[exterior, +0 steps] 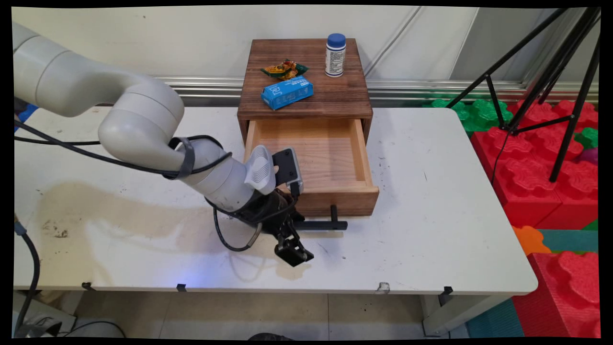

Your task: Open the drawer

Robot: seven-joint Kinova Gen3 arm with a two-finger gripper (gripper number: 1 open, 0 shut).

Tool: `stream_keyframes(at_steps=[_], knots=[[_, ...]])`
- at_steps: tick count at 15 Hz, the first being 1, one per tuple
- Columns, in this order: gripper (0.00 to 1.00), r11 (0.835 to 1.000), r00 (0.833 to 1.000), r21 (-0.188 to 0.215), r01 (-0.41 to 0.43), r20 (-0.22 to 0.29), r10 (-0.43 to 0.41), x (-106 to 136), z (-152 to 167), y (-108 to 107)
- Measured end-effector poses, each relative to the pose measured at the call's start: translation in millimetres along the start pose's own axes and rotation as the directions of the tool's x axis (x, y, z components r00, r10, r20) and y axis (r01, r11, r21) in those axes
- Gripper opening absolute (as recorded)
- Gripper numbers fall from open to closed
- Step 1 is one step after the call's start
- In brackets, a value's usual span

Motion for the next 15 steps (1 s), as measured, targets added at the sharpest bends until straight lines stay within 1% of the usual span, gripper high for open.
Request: stream_keyframes(at_steps=[6, 15], knots=[[1.0, 1.0, 1.0, -0.03, 0.003, 0.006, -0.003, -3.2, -4.1, 19.9], [1.0, 0.999, 1.0, -0.054, 0.005, 0.009, -0.004, -5.4, -8.8, 37.1]])
